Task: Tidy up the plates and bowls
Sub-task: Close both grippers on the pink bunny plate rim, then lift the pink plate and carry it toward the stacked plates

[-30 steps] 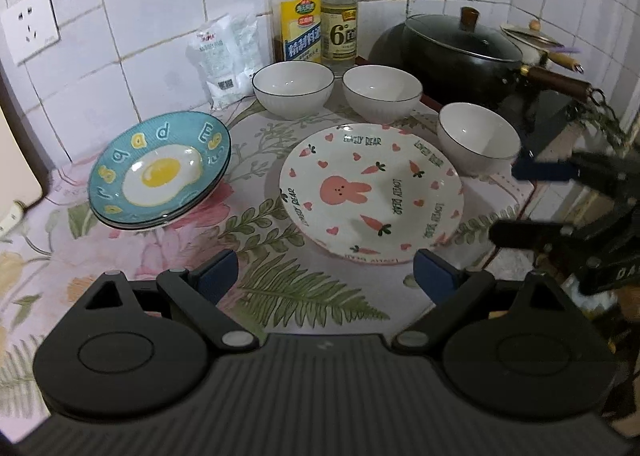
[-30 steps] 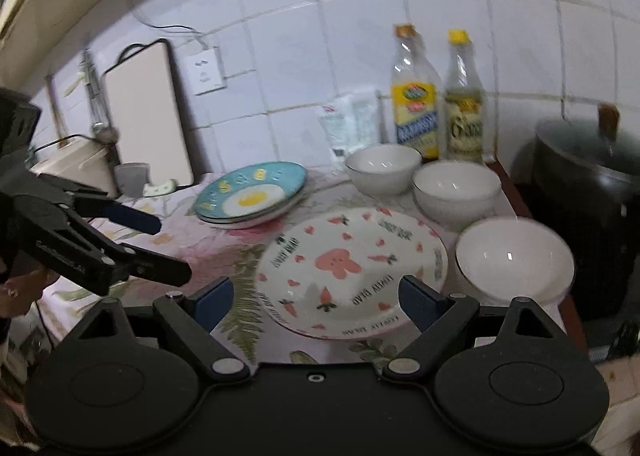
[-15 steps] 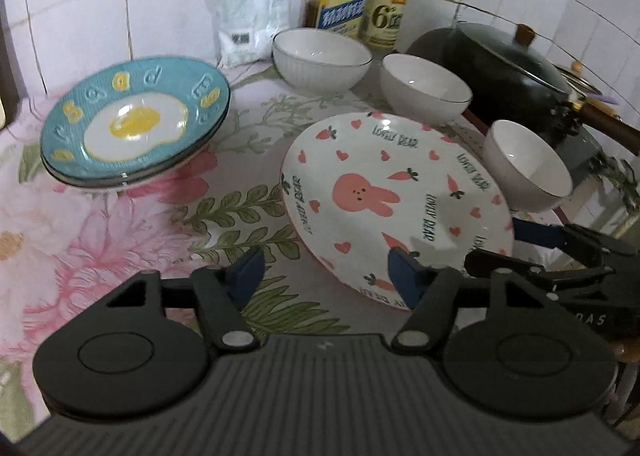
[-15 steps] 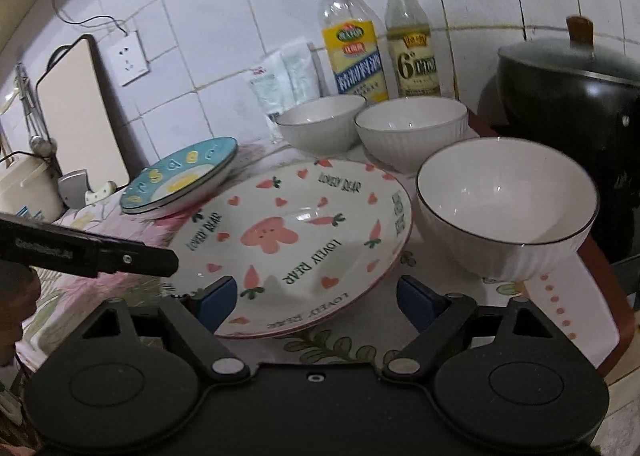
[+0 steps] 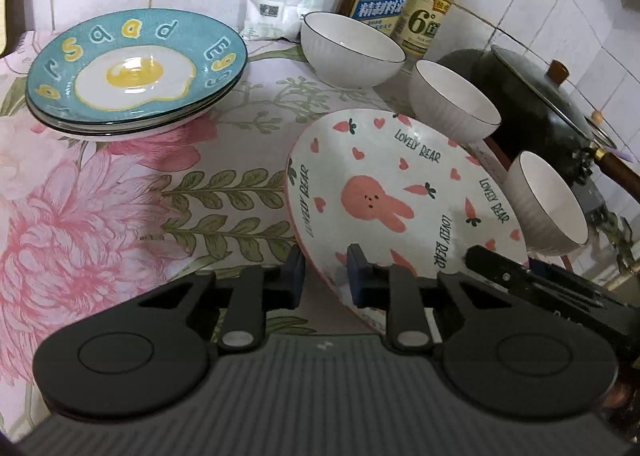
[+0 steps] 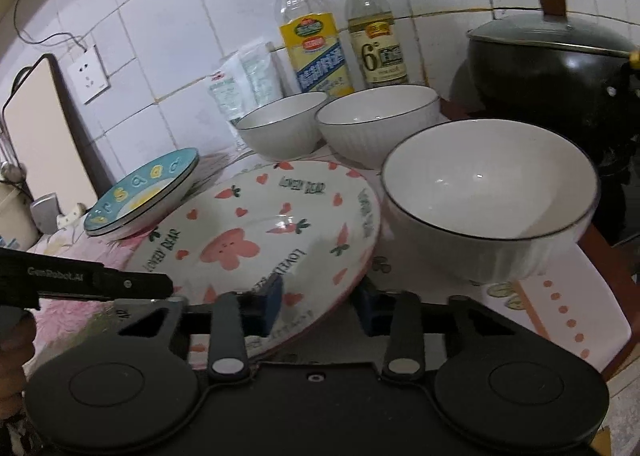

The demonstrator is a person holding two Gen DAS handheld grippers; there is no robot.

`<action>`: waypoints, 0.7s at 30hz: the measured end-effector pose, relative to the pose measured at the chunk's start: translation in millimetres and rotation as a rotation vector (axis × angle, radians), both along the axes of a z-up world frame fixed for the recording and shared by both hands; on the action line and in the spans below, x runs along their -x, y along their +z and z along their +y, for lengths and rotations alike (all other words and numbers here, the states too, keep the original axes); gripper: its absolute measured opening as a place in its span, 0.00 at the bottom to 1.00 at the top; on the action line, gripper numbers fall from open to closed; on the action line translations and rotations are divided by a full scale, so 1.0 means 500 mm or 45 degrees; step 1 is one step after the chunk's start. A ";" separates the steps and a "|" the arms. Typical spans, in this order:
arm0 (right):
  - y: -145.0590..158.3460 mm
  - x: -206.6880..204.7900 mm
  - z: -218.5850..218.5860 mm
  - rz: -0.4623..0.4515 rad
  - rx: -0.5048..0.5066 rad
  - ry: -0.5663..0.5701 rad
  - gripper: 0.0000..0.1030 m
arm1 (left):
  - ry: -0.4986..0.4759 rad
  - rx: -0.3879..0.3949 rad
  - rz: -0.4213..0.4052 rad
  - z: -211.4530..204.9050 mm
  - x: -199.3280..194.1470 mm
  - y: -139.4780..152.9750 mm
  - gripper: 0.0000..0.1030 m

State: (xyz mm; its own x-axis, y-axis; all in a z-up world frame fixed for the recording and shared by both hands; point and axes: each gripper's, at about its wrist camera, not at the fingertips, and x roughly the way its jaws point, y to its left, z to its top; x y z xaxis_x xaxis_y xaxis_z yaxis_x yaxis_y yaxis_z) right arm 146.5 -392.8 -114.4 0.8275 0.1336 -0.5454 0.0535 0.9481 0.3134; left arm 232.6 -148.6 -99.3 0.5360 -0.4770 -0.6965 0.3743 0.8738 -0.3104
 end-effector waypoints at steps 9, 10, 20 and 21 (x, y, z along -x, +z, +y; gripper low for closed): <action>-0.008 0.003 0.000 -0.037 0.000 -0.044 0.31 | 0.098 -0.004 -0.060 -0.013 0.023 -0.003 0.18; -0.007 0.002 0.000 -0.033 0.003 -0.045 0.31 | 0.099 -0.014 -0.067 -0.015 0.024 -0.002 0.18; 0.018 -0.003 0.003 0.048 0.010 -0.001 0.29 | 0.104 -0.069 -0.069 -0.012 0.053 0.020 0.18; 0.022 -0.002 0.004 0.060 0.009 0.008 0.29 | 0.107 -0.075 -0.059 -0.009 0.057 0.023 0.18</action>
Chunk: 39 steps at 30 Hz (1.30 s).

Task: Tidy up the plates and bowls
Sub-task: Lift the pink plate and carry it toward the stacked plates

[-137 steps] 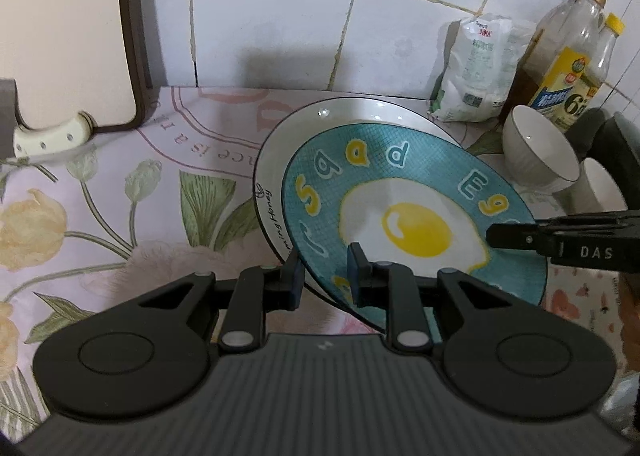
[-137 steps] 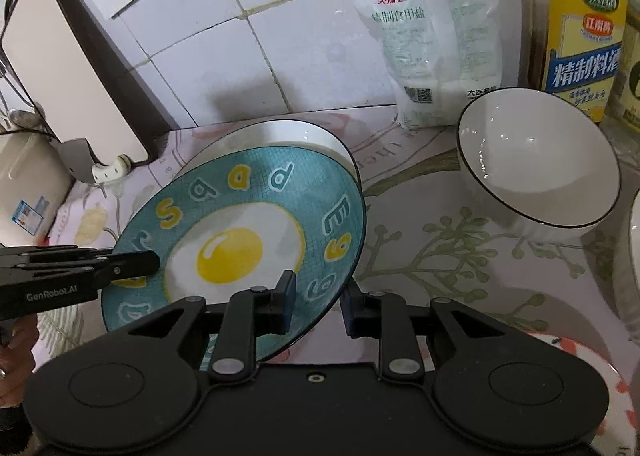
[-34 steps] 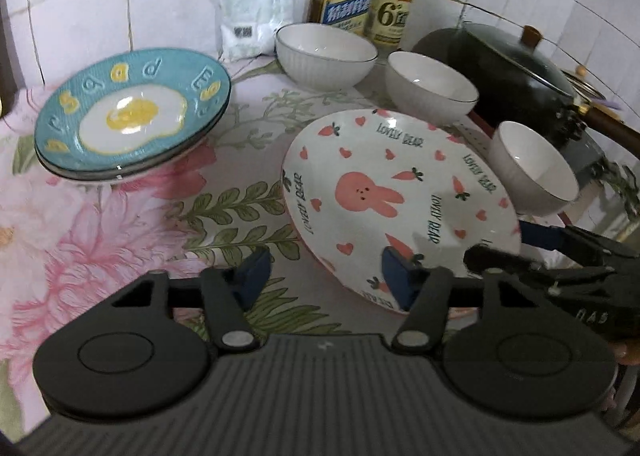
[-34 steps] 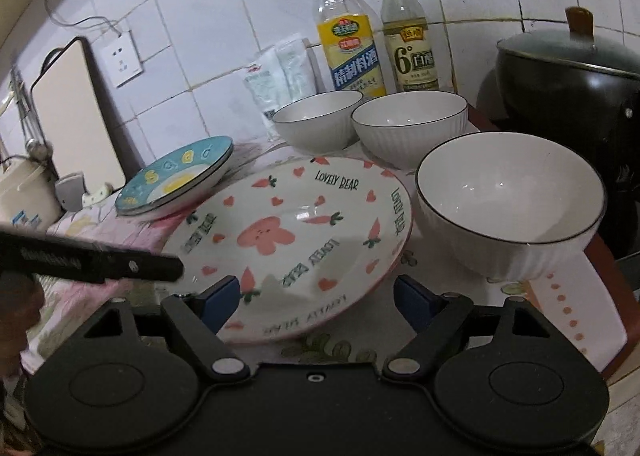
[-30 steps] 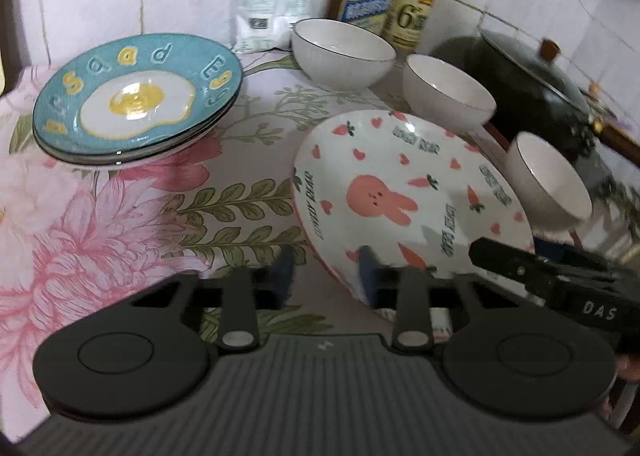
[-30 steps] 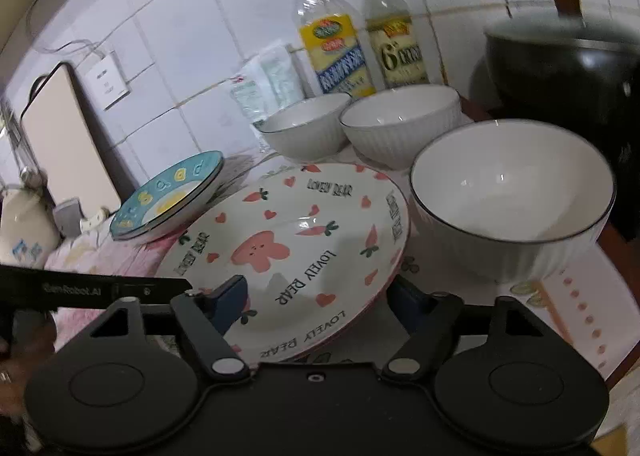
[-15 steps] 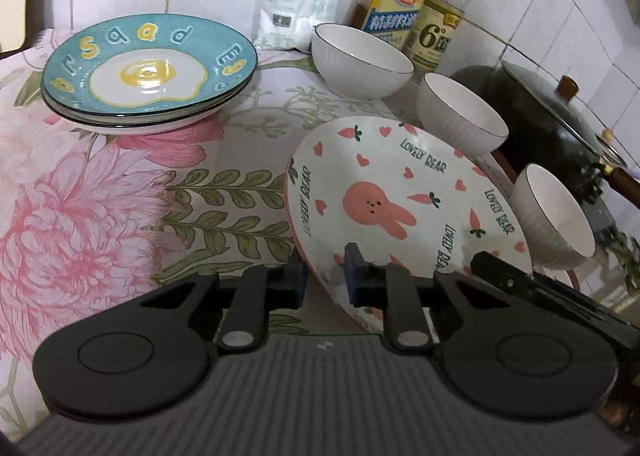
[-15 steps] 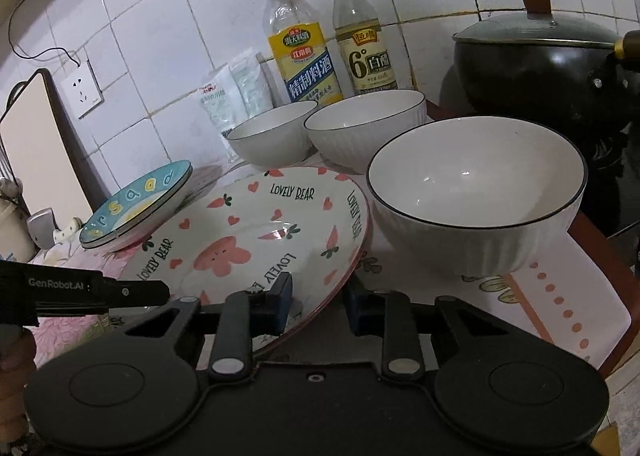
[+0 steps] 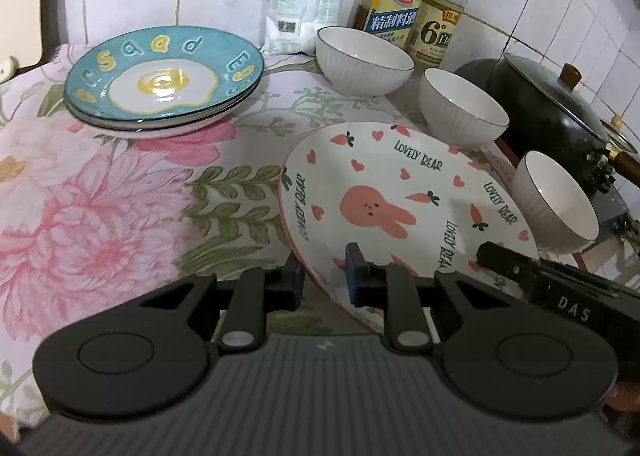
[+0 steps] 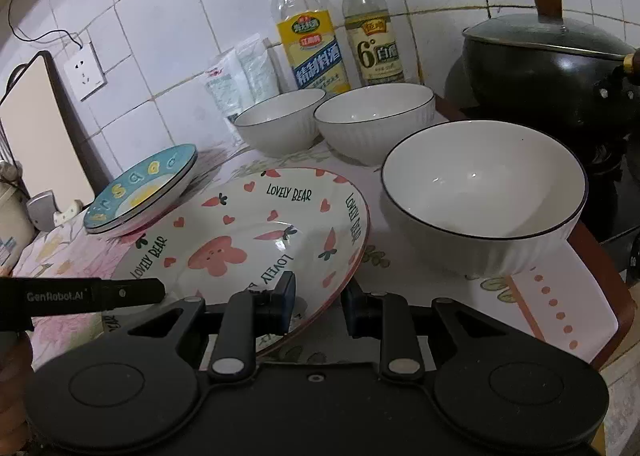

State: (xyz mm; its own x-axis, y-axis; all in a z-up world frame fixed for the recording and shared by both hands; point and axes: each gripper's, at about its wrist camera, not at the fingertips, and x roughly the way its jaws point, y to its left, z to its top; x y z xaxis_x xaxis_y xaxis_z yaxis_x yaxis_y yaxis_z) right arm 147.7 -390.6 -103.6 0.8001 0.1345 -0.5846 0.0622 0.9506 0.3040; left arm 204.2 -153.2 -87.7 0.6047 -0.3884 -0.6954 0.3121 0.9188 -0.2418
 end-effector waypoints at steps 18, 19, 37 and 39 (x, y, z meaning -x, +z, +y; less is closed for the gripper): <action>0.105 0.032 0.078 -0.001 0.022 0.170 0.29 | 0.028 -0.010 -0.020 0.107 0.078 0.105 0.18; 0.112 0.035 0.083 -0.010 0.025 0.177 0.29 | 0.030 -0.005 -0.026 0.114 0.083 0.112 0.18; 0.262 -0.002 0.186 -0.126 0.101 0.374 0.29 | 0.077 0.077 -0.089 0.256 0.084 0.238 0.19; 0.275 -0.022 0.195 -0.133 0.102 0.398 0.29 | 0.089 0.089 -0.089 0.270 0.068 0.247 0.19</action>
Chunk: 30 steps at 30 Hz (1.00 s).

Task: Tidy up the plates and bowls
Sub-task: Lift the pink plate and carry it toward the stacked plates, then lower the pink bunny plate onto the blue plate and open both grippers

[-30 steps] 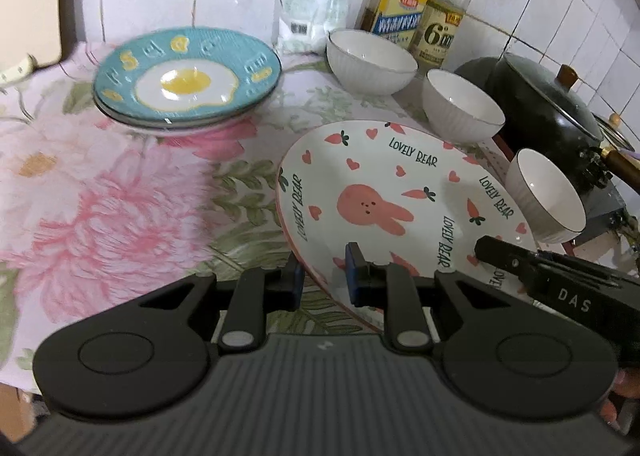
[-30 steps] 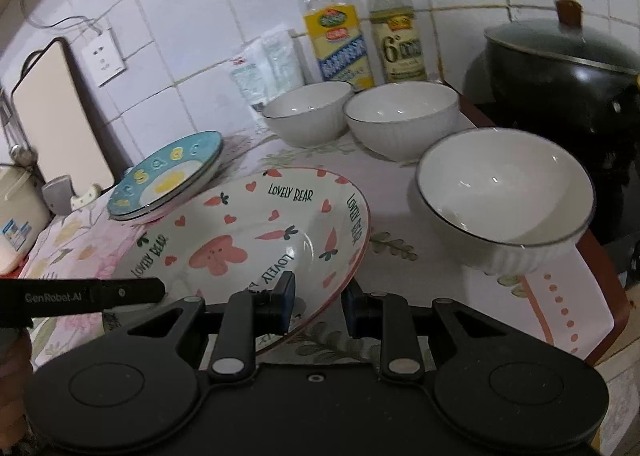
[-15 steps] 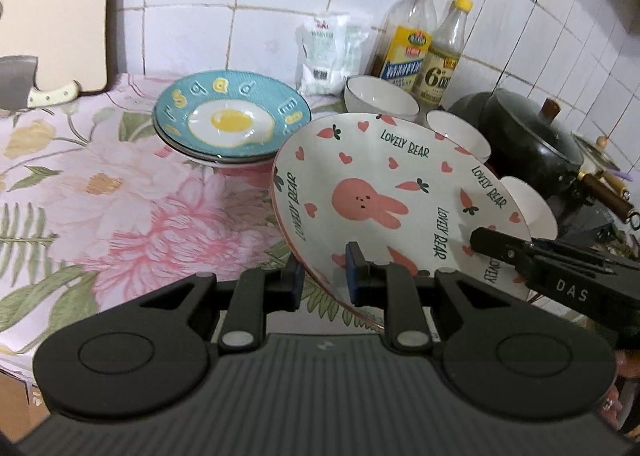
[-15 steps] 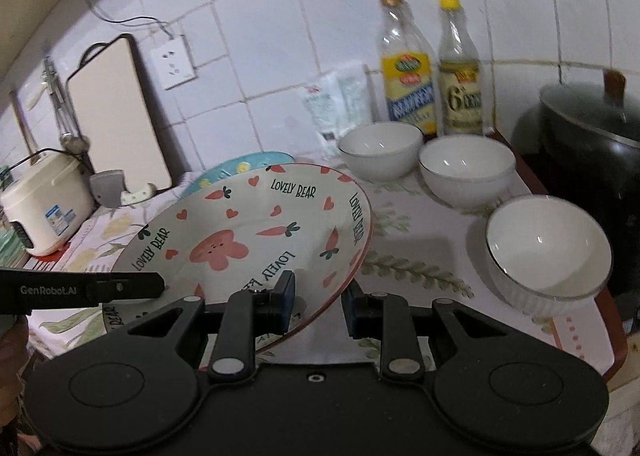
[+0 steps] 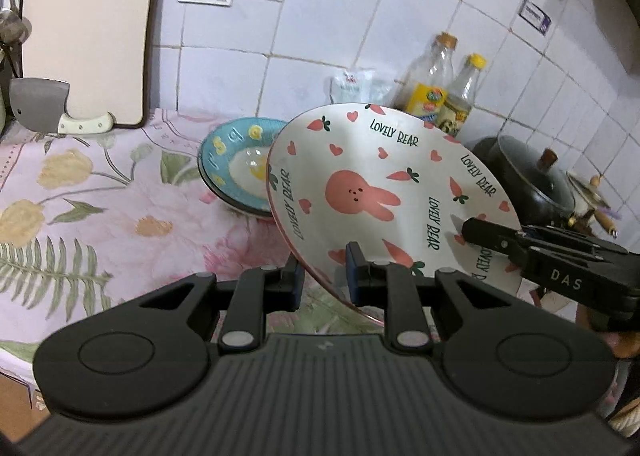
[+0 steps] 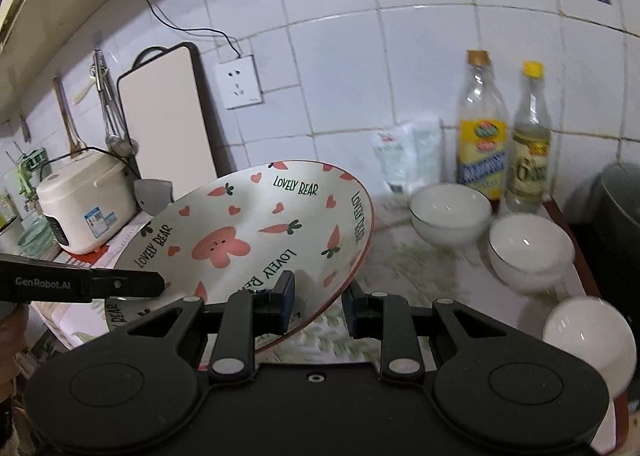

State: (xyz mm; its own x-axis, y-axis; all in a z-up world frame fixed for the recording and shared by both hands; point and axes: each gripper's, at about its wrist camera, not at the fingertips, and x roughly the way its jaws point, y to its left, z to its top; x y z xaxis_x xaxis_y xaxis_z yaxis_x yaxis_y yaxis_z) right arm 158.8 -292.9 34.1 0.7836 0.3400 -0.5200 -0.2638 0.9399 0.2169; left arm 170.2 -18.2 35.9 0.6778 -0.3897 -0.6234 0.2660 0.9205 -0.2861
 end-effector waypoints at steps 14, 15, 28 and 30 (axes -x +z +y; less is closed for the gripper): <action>-0.027 -0.158 0.063 0.055 -0.059 0.052 0.29 | 0.071 -0.058 0.042 0.050 -0.150 -0.014 0.19; -0.032 -0.172 0.067 0.067 -0.056 0.057 0.29 | 0.070 -0.060 0.055 0.053 -0.164 -0.019 0.19; -0.130 -0.292 0.093 0.240 -0.033 0.034 0.30 | 0.078 -0.043 0.227 0.065 -0.297 -0.128 0.19; -0.142 -0.304 0.095 0.267 -0.029 0.021 0.30 | 0.076 -0.034 0.253 0.065 -0.312 -0.144 0.19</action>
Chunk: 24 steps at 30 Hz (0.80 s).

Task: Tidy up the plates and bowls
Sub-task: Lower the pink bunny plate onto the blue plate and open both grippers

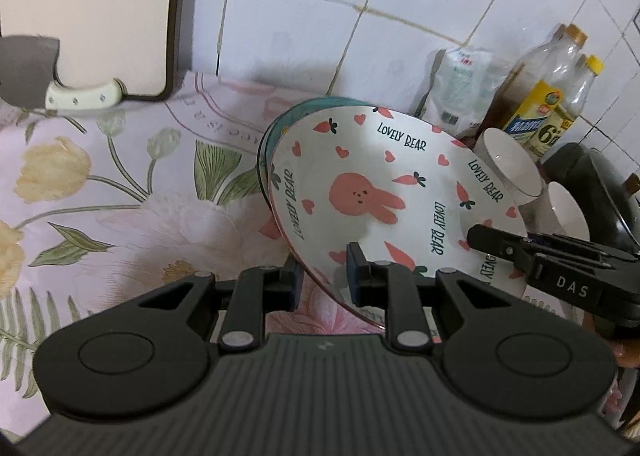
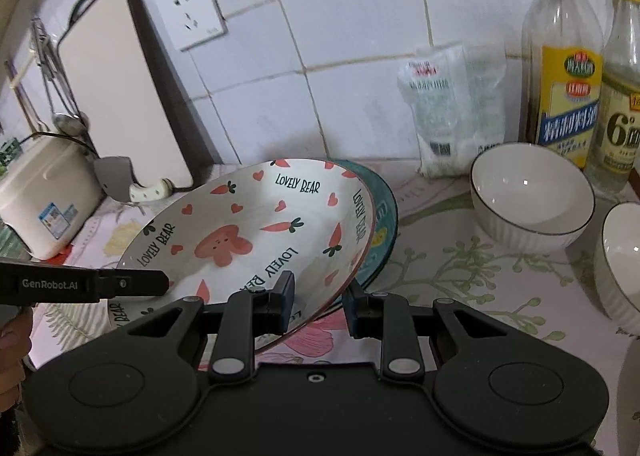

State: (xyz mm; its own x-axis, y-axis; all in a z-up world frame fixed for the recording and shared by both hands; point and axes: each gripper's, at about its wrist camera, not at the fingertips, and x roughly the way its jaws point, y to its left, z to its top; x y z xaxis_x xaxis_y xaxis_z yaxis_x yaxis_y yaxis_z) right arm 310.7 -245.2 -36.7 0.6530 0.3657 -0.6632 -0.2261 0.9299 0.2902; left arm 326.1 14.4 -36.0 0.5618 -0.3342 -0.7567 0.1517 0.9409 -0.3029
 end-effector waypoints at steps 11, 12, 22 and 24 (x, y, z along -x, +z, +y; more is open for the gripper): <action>-0.023 -0.048 0.012 0.064 0.058 -0.046 0.30 | 0.010 0.022 0.105 -0.009 -0.052 -0.032 0.21; -0.023 -0.048 0.014 0.061 0.067 -0.050 0.30 | 0.002 0.001 0.102 -0.016 -0.051 -0.029 0.22; -0.036 -0.051 0.031 0.004 0.168 -0.079 0.35 | 0.025 -0.001 0.136 -0.028 -0.072 -0.039 0.23; -0.041 -0.056 0.033 -0.008 0.182 -0.077 0.36 | 0.032 -0.012 0.137 -0.031 -0.071 -0.038 0.24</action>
